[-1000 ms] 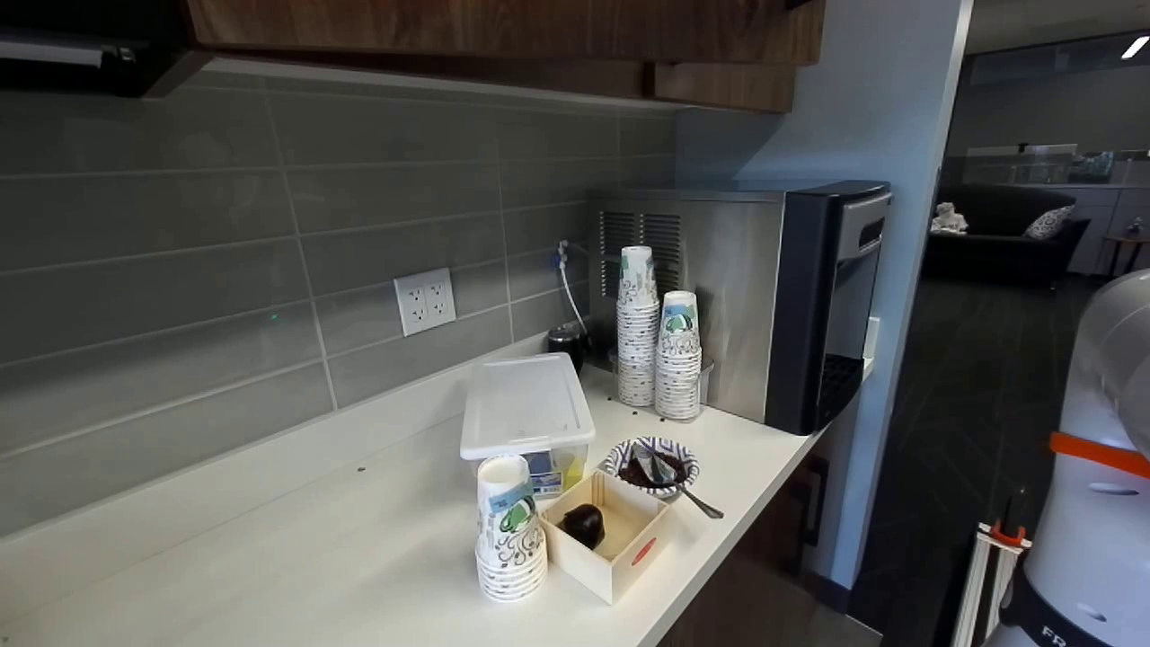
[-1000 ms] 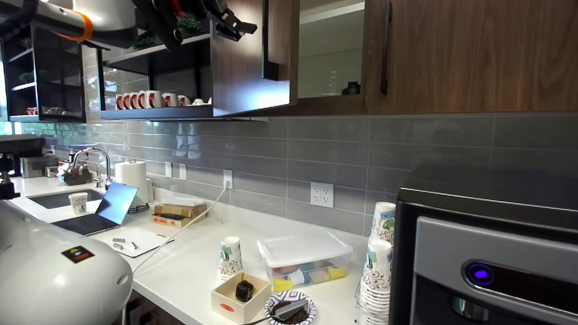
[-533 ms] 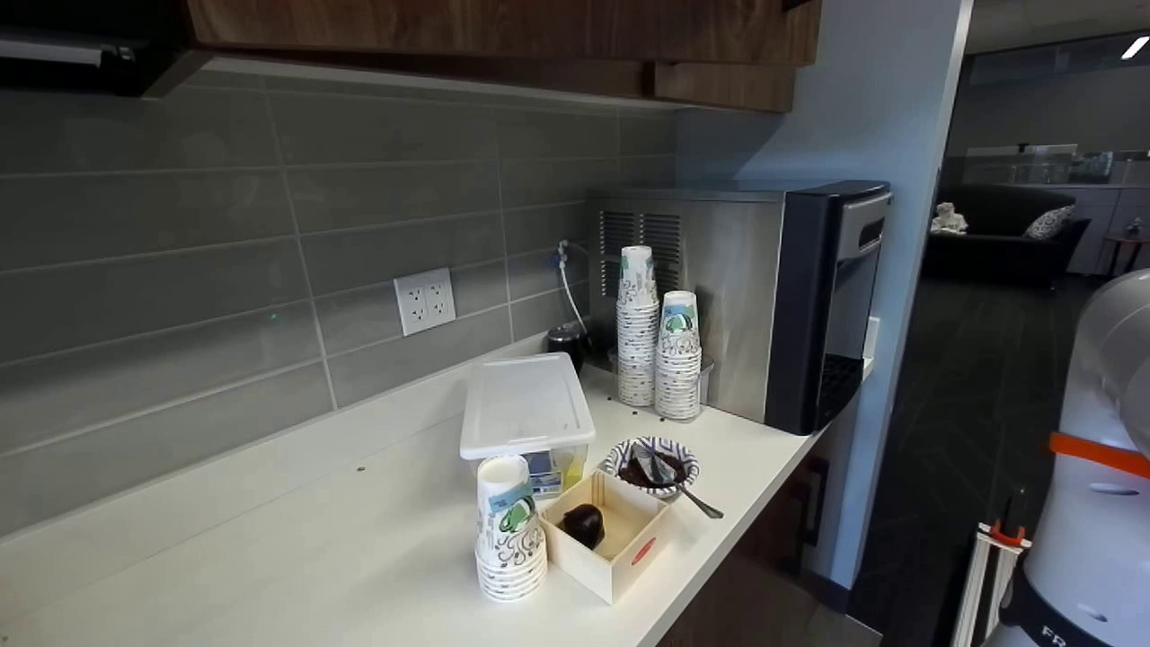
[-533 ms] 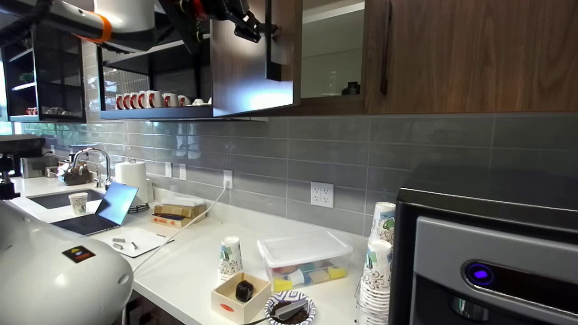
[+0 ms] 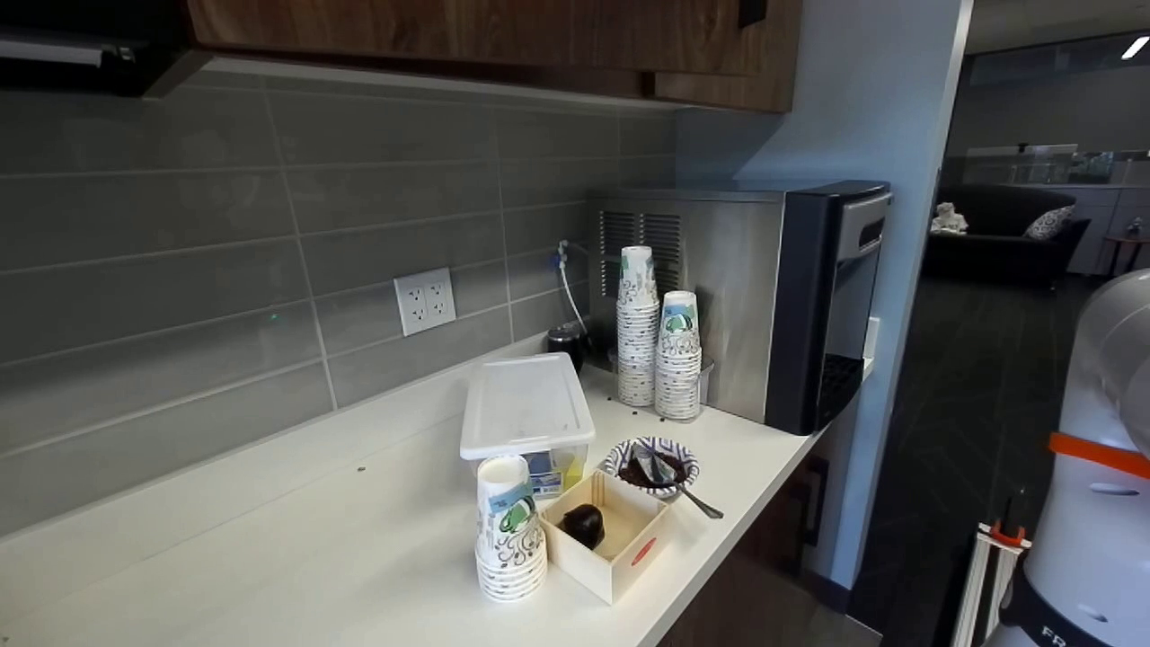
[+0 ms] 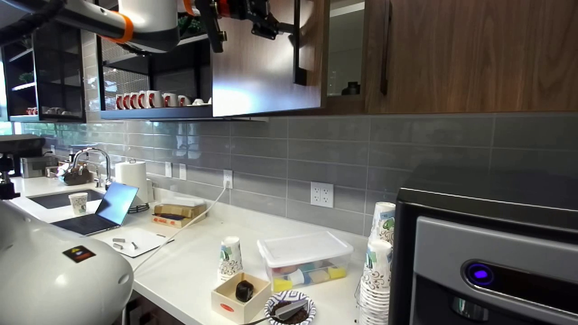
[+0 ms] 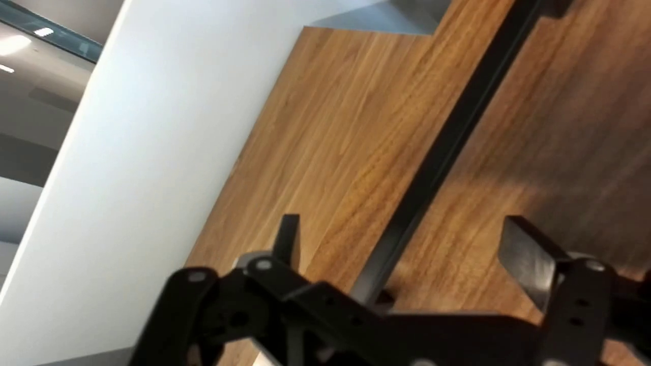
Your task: Open the left door of the top cabinet and close it
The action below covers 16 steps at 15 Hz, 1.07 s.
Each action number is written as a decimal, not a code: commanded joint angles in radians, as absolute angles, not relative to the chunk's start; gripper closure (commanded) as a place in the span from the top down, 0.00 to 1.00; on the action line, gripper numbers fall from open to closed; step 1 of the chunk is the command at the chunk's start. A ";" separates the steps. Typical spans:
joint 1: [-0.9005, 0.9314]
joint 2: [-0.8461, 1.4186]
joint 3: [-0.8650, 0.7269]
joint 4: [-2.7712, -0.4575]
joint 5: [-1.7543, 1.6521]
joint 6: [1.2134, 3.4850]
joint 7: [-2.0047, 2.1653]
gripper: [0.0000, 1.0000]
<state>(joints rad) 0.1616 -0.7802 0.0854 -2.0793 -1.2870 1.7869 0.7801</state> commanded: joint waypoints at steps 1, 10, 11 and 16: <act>0.152 -0.761 0.025 -2.065 -1.322 1.951 0.790 1.00; 0.070 -0.663 -0.099 -2.007 -1.269 2.268 0.803 1.00; 0.062 -0.648 -0.100 -1.996 -1.263 2.292 0.803 1.00; 0.020 -0.575 -0.071 -1.944 -1.227 2.345 0.790 1.00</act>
<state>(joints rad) 0.0580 -0.6285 -0.0989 -2.0030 -1.2622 2.3251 0.8009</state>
